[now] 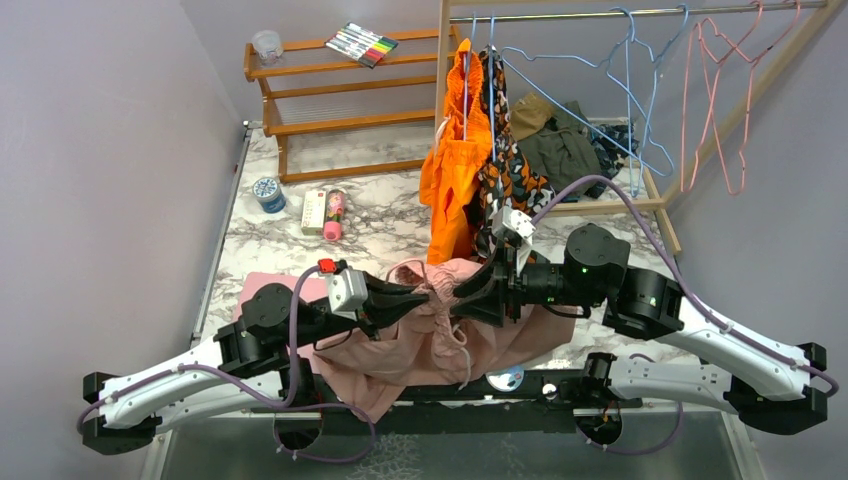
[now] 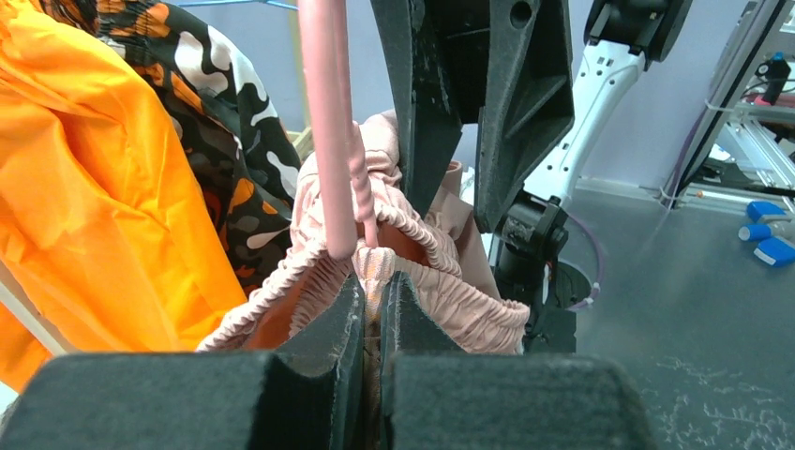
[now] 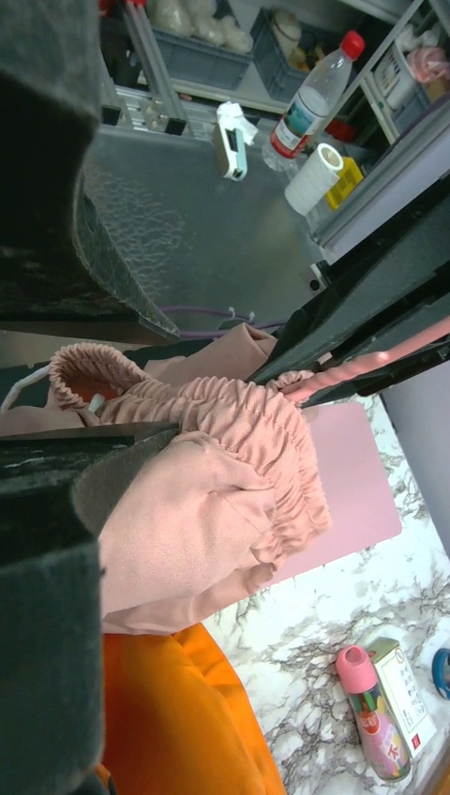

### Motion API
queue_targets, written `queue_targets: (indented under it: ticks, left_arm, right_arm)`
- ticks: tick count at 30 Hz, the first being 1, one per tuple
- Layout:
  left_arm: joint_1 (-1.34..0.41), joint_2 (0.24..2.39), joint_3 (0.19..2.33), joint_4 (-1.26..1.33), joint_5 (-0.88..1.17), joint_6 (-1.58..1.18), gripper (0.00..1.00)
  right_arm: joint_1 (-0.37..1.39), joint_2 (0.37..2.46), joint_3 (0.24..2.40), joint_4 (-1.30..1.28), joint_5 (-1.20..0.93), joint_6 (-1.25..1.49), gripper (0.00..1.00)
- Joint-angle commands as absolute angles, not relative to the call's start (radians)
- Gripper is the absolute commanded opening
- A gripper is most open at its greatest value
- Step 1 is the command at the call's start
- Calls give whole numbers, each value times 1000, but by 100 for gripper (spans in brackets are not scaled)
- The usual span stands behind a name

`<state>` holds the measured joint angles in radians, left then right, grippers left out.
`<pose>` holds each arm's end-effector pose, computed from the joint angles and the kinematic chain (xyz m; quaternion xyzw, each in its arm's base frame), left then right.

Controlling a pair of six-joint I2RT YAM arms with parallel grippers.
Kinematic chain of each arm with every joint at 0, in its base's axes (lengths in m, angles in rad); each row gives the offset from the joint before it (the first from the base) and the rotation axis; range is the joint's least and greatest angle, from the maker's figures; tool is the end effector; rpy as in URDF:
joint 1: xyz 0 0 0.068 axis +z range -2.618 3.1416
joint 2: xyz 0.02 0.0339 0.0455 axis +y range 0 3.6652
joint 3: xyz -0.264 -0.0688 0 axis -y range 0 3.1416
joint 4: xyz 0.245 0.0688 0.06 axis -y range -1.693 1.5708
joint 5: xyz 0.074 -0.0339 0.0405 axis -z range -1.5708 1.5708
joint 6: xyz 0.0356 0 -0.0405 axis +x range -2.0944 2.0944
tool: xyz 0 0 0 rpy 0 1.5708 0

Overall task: Place the shorts on the hanger
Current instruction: Hang the shorts on the hanger.

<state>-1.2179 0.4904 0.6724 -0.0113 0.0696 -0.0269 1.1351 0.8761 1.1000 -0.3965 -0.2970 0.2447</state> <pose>0.0409 -0.1183 0.3598 0.3832 0.5181 -0.4638 0.6079 0.0678 0.1703 0.4107 -0.4119 0.6422 0.4924 0.4188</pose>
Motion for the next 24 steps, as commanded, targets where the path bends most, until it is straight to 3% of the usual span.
queue_targets:
  ticks: [1,24]
  left_arm:
    - [-1215,461,683,138,37,-51,0]
    - [-1215,481,696,107,128,-69,0]
  right_arm:
    - [1140,870,1126,-456,-293,235,41]
    - [1139,896,1317,-475,-227,59,49]
